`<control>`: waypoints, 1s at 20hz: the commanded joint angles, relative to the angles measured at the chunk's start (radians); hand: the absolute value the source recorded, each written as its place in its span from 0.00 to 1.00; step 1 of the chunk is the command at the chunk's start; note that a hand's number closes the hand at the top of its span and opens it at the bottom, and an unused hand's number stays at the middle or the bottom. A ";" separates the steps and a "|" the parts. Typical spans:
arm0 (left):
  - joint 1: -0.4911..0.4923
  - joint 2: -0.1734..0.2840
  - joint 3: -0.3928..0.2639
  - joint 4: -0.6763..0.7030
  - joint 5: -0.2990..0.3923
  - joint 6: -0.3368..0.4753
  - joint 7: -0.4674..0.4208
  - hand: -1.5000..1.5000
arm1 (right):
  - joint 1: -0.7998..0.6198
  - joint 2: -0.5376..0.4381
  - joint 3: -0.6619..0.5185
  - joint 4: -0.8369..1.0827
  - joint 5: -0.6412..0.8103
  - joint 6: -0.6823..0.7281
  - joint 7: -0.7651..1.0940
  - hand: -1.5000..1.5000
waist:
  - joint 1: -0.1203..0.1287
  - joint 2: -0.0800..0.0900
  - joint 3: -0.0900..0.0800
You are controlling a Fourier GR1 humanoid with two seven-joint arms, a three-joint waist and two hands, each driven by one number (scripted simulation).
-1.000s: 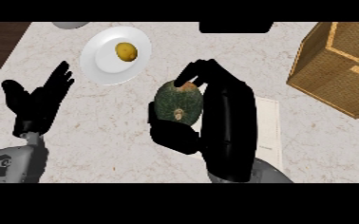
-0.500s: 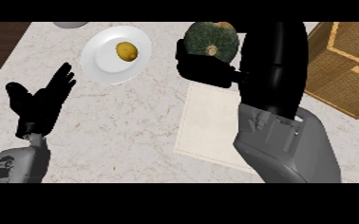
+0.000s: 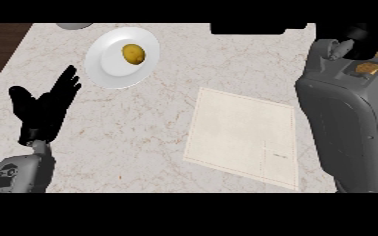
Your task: Pick the squash from the placemat and place it in the basket
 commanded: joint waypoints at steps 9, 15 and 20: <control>-0.007 0.033 0.039 0.003 0.032 -0.047 0.003 0.50 | 0.098 -0.187 -0.219 0.139 -0.111 -0.023 -0.212 1.00 | 0.001 0.001 0.001; 0.010 -0.016 0.001 -0.038 0.008 -0.013 0.038 0.50 | 0.170 -0.204 -0.302 0.222 -0.193 -0.129 -0.360 1.00 | 0.004 0.001 0.001; 0.018 -0.015 0.002 -0.024 -0.006 -0.018 0.004 0.50 | 0.255 -0.204 -0.323 0.323 -0.210 -0.232 -0.497 1.00 | 0.006 0.002 0.001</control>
